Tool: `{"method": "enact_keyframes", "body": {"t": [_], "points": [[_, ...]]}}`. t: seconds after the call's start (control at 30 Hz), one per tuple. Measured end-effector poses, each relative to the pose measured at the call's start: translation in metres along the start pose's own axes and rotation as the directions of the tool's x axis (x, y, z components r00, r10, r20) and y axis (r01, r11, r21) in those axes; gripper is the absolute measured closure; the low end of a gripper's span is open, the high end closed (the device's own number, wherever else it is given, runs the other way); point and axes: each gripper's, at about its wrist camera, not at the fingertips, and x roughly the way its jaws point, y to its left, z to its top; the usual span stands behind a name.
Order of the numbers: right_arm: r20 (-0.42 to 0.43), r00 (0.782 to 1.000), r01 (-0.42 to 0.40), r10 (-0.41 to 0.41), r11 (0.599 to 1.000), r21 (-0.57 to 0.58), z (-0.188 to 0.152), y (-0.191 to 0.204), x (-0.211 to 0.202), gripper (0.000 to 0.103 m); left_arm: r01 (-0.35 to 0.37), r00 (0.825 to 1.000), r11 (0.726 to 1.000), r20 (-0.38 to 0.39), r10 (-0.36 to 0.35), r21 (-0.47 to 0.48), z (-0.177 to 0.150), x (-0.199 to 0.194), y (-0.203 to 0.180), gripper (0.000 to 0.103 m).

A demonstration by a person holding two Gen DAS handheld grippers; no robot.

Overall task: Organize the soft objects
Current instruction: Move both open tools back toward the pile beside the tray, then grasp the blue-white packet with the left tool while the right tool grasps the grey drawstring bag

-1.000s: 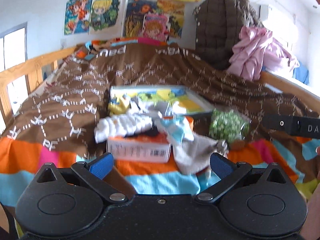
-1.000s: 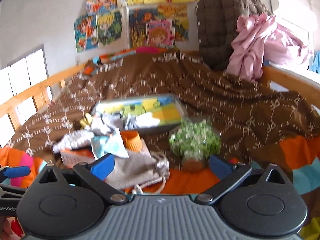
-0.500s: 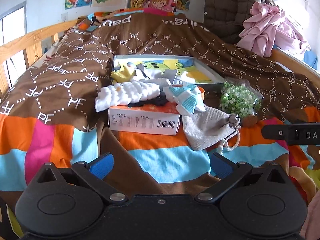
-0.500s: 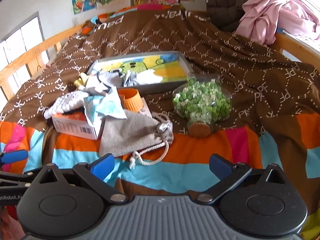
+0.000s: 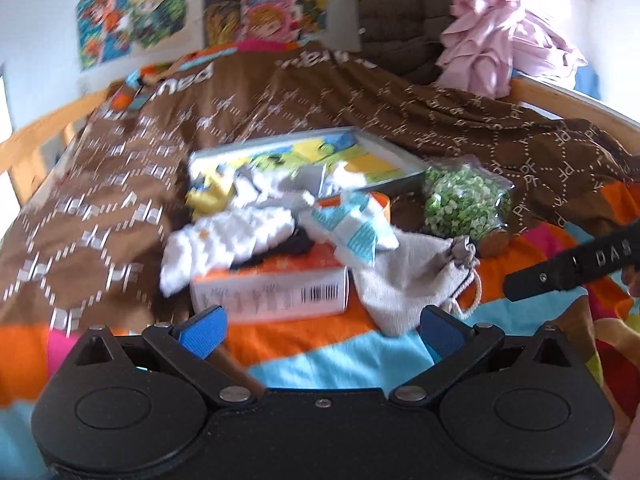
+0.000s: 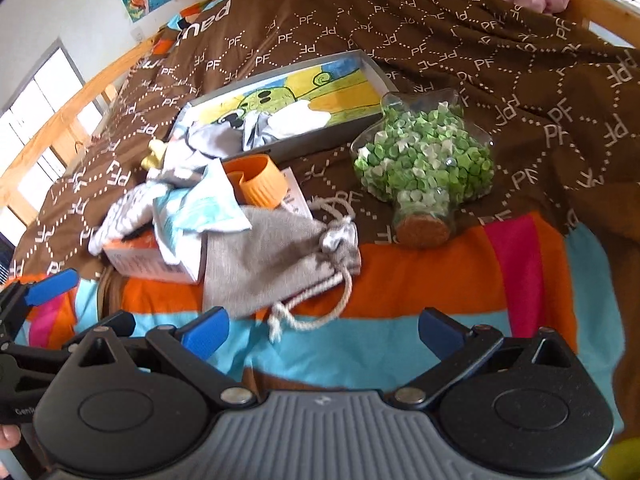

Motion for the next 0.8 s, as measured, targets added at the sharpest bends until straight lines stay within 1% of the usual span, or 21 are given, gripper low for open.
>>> {"method": "enact_keyframes", "body": {"t": [0.1,0.17,0.23,0.3,0.37,0.43,0.5,0.57,0.63,0.73,0.8], "points": [[0.0,1.0,-0.012,0.012,1.0,-0.016,0.009,-0.002,0.011,0.0,0.042,0.999,0.999,0.027,-0.043,0.014,0.007,0.01,0.002,0.001],[0.005,1.0,-0.003,0.004,0.996,-0.09,0.014,0.002,0.016,0.0,0.07,0.996,0.997,0.051,-0.071,0.019,0.012,0.016,0.003,0.001],[0.05,0.998,0.033,-0.024,0.981,-0.192,0.017,0.009,0.017,0.0,0.097,0.994,0.995,0.055,-0.098,0.015,0.015,0.022,0.006,0.001],[0.099,0.994,0.064,-0.035,0.949,-0.309,0.02,0.017,0.019,0.0,0.122,0.991,0.993,0.064,-0.121,-0.009,0.018,0.026,0.012,0.001],[0.116,0.993,0.074,-0.029,0.911,-0.407,0.022,0.025,0.023,0.0,0.136,0.988,0.99,0.072,-0.133,-0.034,0.018,0.031,0.019,0.001],[0.114,0.993,0.055,0.0,0.873,-0.484,0.023,0.03,0.029,0.0,0.144,0.987,0.989,0.074,-0.141,-0.043,0.019,0.036,0.025,0.001],[0.093,0.995,0.028,0.029,0.826,-0.564,0.022,0.036,0.035,0.0,0.156,0.985,0.987,0.083,-0.152,-0.037,0.021,0.041,0.028,0.001],[0.077,0.996,0.016,0.041,0.78,-0.625,0.02,0.041,0.042,0.0,0.172,0.981,0.985,0.097,-0.171,-0.006,0.025,0.047,0.028,0.001],[0.063,0.997,0.003,0.053,0.745,-0.667,0.017,0.046,0.048,0.0,0.191,0.975,0.981,0.11,-0.194,0.038,0.029,0.05,0.029,0.001],[0.051,0.997,-0.012,0.066,0.716,-0.698,0.015,0.048,0.054,0.0,0.228,0.963,0.965,0.117,-0.243,0.128,0.033,0.059,0.026,0.001],[0.055,0.996,-0.005,0.064,0.698,-0.716,0.013,0.051,0.057,0.0,0.256,0.954,0.951,0.113,-0.277,0.172,0.034,0.067,0.024,0.001]]}}
